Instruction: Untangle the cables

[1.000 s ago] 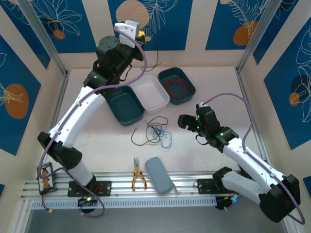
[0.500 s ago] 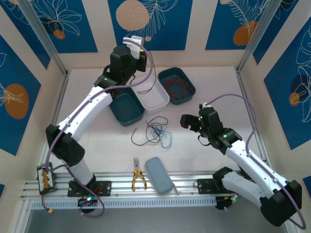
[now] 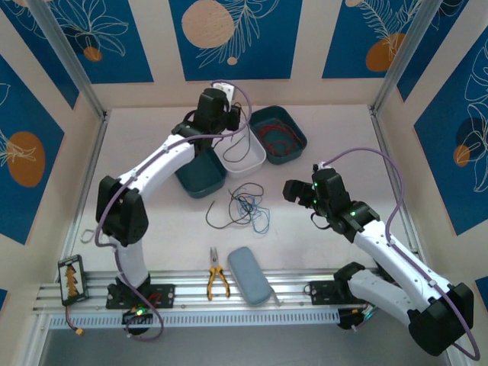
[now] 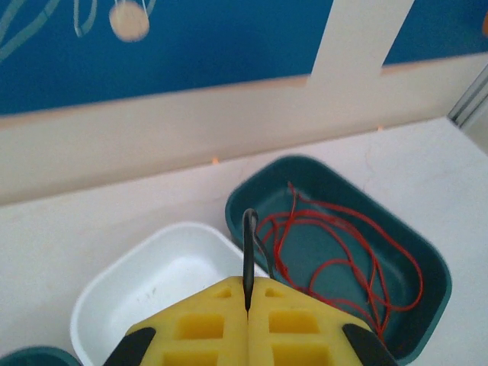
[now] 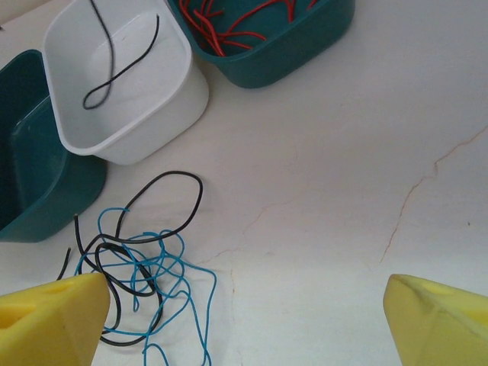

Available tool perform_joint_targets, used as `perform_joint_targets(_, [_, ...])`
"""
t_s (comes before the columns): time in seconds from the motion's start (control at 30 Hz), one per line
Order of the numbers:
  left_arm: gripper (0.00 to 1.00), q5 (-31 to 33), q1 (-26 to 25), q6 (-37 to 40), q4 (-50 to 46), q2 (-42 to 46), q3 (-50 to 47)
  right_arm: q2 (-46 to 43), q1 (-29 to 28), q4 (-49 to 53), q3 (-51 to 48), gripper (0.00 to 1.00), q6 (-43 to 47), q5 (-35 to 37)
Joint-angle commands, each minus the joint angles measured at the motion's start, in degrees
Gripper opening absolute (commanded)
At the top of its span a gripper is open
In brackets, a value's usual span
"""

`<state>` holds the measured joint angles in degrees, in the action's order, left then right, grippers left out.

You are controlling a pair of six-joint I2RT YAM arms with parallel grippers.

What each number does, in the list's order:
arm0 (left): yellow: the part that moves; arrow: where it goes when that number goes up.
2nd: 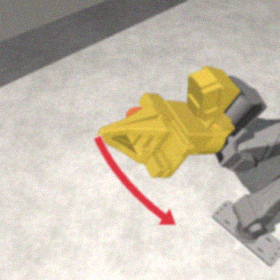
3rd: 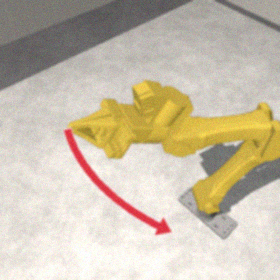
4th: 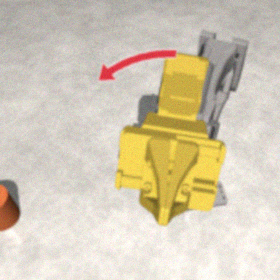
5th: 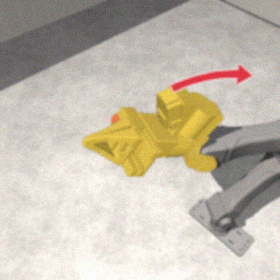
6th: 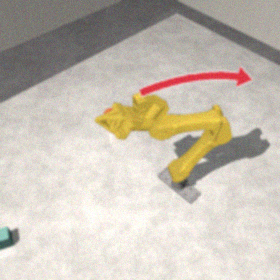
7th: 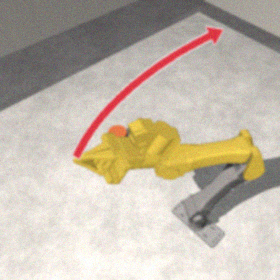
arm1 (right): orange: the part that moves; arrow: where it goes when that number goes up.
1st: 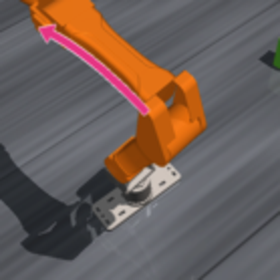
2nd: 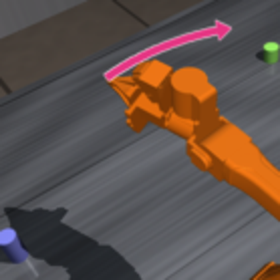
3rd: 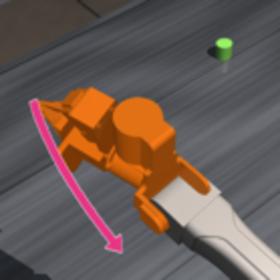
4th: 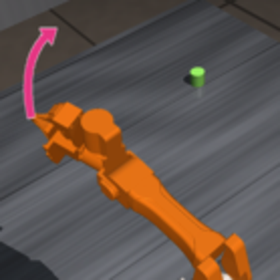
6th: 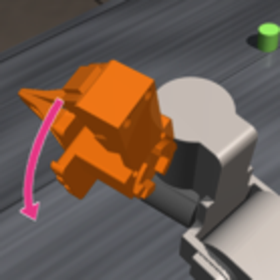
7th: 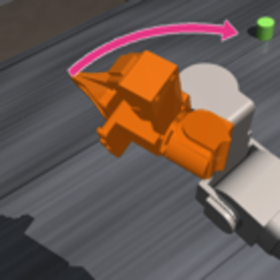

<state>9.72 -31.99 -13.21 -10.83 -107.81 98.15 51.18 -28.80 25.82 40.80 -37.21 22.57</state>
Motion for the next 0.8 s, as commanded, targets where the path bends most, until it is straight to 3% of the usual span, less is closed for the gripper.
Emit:
perform_joint_targets(0.0, [0.00, -1.15, 0.60, -2.78, -2.69, -2.78, 1.15, -1.23, 0.23, 1.48, 1.13, 0.93, -1.08, 1.59])
perform_joint_targets(0.47, [0.00, -5.01, 4.12, -10.23, -5.51, -12.11, 4.57, -1.43, 0.38, 2.52, 0.95, 0.93, -1.39, 1.77])
perform_joint_targets(0.77, [0.09, -7.65, 6.23, -17.35, -9.69, -18.19, 10.21, -1.17, 0.40, 1.94, 0.69, 0.93, -1.48, 0.81])
